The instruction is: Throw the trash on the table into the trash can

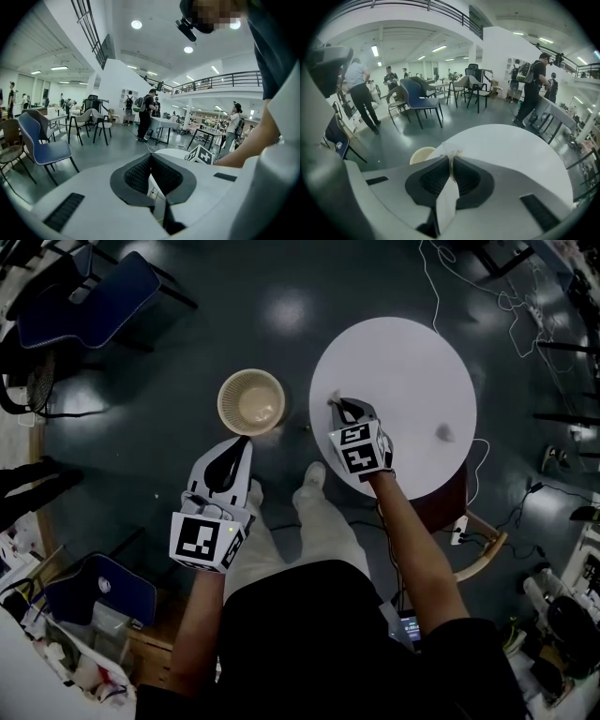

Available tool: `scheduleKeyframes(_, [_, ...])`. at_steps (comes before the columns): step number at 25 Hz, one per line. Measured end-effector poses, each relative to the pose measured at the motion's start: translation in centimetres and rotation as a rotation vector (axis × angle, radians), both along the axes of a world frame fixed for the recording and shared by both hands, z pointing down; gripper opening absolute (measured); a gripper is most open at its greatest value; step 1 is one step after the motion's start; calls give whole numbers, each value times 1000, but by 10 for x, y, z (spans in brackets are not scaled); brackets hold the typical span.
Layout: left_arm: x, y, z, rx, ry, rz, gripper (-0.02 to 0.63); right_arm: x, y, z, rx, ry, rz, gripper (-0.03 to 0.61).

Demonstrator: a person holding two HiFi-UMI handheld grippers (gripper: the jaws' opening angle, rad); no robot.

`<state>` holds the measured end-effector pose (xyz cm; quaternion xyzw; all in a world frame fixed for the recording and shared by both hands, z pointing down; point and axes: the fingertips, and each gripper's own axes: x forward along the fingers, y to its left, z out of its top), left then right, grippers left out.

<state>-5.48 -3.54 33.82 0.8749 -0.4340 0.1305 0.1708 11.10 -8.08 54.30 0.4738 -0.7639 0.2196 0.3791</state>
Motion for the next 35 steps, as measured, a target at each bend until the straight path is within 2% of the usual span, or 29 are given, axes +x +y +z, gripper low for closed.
scheduleKeyframes(9, [-77,-21,22,-21,-7,10,15,-105,-21,3,8,-59,-9,37])
scheduleKeyframes(17, [-136,-38,60,-84,5,28,15,-185,-35,42,-46,-87,4,37])
scheduleKeyframes(26, [-176,-66,109,-88,2,47,15,-230,-45,107,-107,-87,30,37])
scheduleKeyframes(35, [-186,-102,177,-109,8,78,15,-240,-65,178,-139,-62,41,37])
